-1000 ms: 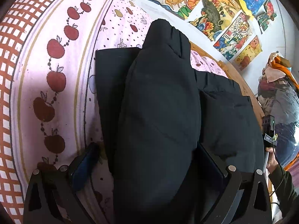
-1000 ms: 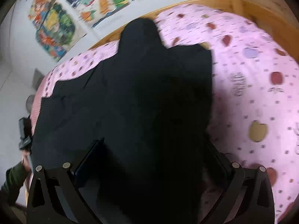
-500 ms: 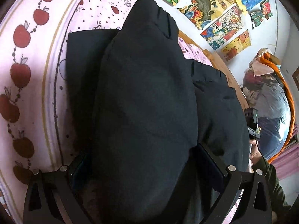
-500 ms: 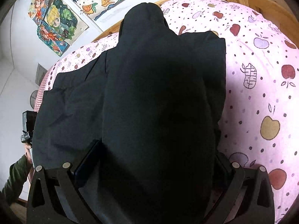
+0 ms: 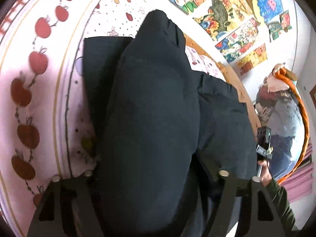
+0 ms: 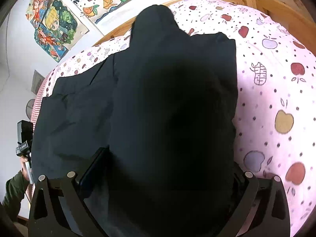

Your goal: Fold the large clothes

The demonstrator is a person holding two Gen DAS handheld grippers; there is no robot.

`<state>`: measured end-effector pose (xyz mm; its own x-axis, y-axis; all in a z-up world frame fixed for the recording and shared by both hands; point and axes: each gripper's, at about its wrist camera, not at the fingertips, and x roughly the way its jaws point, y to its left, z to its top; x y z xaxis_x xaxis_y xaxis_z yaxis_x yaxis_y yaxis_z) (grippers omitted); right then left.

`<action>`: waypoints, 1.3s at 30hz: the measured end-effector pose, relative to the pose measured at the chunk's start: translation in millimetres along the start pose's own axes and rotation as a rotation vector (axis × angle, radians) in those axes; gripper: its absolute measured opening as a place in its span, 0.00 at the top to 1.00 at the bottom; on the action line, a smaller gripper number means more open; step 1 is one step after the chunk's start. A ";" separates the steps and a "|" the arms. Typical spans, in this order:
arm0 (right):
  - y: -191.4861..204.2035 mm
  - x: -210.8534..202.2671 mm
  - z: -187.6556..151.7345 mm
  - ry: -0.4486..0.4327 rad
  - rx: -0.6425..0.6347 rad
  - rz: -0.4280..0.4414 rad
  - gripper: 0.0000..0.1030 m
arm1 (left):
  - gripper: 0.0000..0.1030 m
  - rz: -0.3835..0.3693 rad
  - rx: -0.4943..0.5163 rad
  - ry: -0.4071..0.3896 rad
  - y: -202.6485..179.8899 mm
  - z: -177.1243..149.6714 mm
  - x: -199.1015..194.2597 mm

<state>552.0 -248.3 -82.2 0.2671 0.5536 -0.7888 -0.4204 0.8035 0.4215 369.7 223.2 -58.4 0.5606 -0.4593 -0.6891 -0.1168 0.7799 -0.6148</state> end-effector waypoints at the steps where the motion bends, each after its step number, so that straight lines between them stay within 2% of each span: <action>1: 1.5 -1.7 -1.1 -0.005 0.005 -0.006 0.07 | 0.41 -0.006 -0.009 -0.003 0.1 -0.2 -1.0; 4: 6.0 -8.2 -4.5 -0.030 0.000 -0.017 0.18 | 0.50 -0.014 -0.029 -0.013 -1.9 -2.3 -5.2; 7: 6.9 -15.4 -7.6 -0.051 0.007 -0.029 0.35 | 0.57 -0.006 -0.042 -0.024 -7.7 -3.9 -10.5; 9: 8.2 -22.6 -9.6 -0.062 0.017 -0.025 0.51 | 0.62 -0.007 -0.049 -0.041 -11.8 -5.8 -16.2; 15: 23.5 -45.5 -12.1 -0.096 -0.010 -0.038 0.75 | 0.70 -0.036 -0.032 -0.124 -35.2 -16.4 -39.4; 18: 33.9 -63.6 -12.4 -0.124 -0.031 -0.026 0.80 | 0.72 -0.045 -0.017 -0.143 -46.7 -18.9 -50.0; 24: 57.2 -97.8 -10.6 -0.172 -0.065 0.018 0.82 | 0.73 -0.071 0.018 -0.170 -65.3 -25.5 -85.4; 30: 79.5 -113.8 -14.4 -0.162 -0.062 0.070 0.82 | 0.73 -0.067 0.012 -0.185 -61.3 -36.5 -125.5; 35: 100.4 -117.1 -30.5 -0.154 -0.092 0.090 0.83 | 0.73 -0.051 -0.001 -0.184 -52.9 -45.3 -138.6; 39: 108.0 -113.6 -40.7 -0.129 -0.107 0.095 0.83 | 0.73 -0.043 -0.049 -0.170 -34.2 -52.1 -138.7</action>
<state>440.9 -233.3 34.8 0.3277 0.6551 -0.6808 -0.5373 0.7219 0.4360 253.2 238.0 38.2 0.6957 -0.4100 -0.5898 -0.1272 0.7378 -0.6629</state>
